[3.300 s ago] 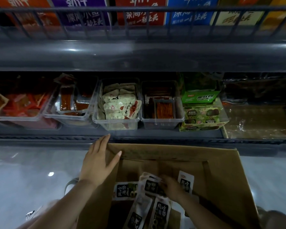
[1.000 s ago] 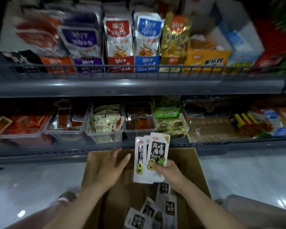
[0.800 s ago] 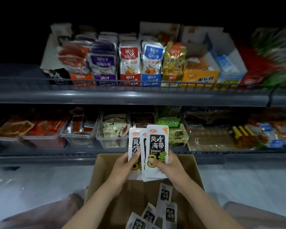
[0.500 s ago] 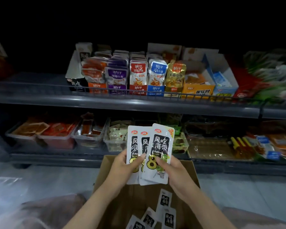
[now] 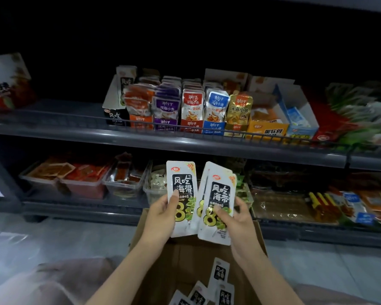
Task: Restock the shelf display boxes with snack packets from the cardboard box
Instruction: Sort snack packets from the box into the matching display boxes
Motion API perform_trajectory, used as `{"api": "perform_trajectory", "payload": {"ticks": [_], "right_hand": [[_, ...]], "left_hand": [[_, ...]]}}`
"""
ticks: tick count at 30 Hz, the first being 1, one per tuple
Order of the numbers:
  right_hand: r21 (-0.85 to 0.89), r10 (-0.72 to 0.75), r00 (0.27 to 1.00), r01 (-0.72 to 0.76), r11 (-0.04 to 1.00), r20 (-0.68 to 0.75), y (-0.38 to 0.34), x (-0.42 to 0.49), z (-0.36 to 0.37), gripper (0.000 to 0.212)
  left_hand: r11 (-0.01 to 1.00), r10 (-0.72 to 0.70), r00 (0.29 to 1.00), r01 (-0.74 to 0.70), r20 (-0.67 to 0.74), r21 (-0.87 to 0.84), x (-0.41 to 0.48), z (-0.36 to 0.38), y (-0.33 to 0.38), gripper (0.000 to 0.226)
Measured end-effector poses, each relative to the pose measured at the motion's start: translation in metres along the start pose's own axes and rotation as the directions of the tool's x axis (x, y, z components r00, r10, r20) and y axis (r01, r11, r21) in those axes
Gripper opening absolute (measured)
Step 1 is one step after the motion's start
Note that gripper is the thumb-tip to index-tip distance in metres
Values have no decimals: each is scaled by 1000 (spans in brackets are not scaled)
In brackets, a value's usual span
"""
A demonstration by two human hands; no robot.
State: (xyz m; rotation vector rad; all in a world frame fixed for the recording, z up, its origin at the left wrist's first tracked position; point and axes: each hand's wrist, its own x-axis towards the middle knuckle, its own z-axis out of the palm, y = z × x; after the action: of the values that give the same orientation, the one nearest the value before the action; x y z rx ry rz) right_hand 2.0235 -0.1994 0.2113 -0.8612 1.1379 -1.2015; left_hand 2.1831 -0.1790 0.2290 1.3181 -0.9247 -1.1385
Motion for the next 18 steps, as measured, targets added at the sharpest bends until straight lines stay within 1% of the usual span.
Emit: {"api": "perform_trajectory", "payload": {"ticks": [1, 3, 6, 8, 11, 12, 13, 15, 16, 17, 18], "right_hand": [[2, -18, 1000, 18, 1000, 3, -2, 2, 0, 42], [-73, -62, 996, 67, 995, 69, -8, 3, 9, 34], [-178, -109, 979, 139, 974, 170, -12, 3, 38, 33], [-213, -129, 964, 179, 960, 231, -15, 4, 59, 36], [-233, -169, 945, 237, 943, 279, -26, 10, 84, 40], [-214, -177, 942, 243, 946, 286, -34, 13, 91, 45], [-189, -190, 934, 254, 949, 303, -44, 18, 97, 55], [-169, -221, 898, 303, 938, 380, -70, 32, 108, 78], [-190, -232, 872, 339, 921, 431, -86, 38, 114, 80], [-232, -238, 840, 388, 892, 488, -101, 43, 121, 73], [-283, -243, 807, 445, 849, 539, -114, 49, 130, 61]], "left_hand": [[1000, -11, 1000, 11, 5, 3, 1, -3, 1, 27], [999, -18, 998, 16, 54, 42, 3, -8, 2, 31], [998, 1, 991, -10, 136, 65, 7, -8, 7, 26], [991, 60, 982, -79, 179, 104, 12, -11, 13, 21], [980, 131, 969, -158, 209, 117, 18, -26, 29, 23], [982, 140, 963, -165, 229, 96, 18, -32, 35, 24], [986, 131, 956, -153, 262, 65, 19, -39, 42, 25], [989, 119, 944, -140, 308, 49, 21, -54, 56, 29], [984, 144, 942, -170, 303, 59, 25, -62, 63, 29], [975, 187, 939, -214, 289, 64, 29, -68, 69, 29], [966, 222, 935, -250, 276, 71, 34, -75, 74, 29]]}}
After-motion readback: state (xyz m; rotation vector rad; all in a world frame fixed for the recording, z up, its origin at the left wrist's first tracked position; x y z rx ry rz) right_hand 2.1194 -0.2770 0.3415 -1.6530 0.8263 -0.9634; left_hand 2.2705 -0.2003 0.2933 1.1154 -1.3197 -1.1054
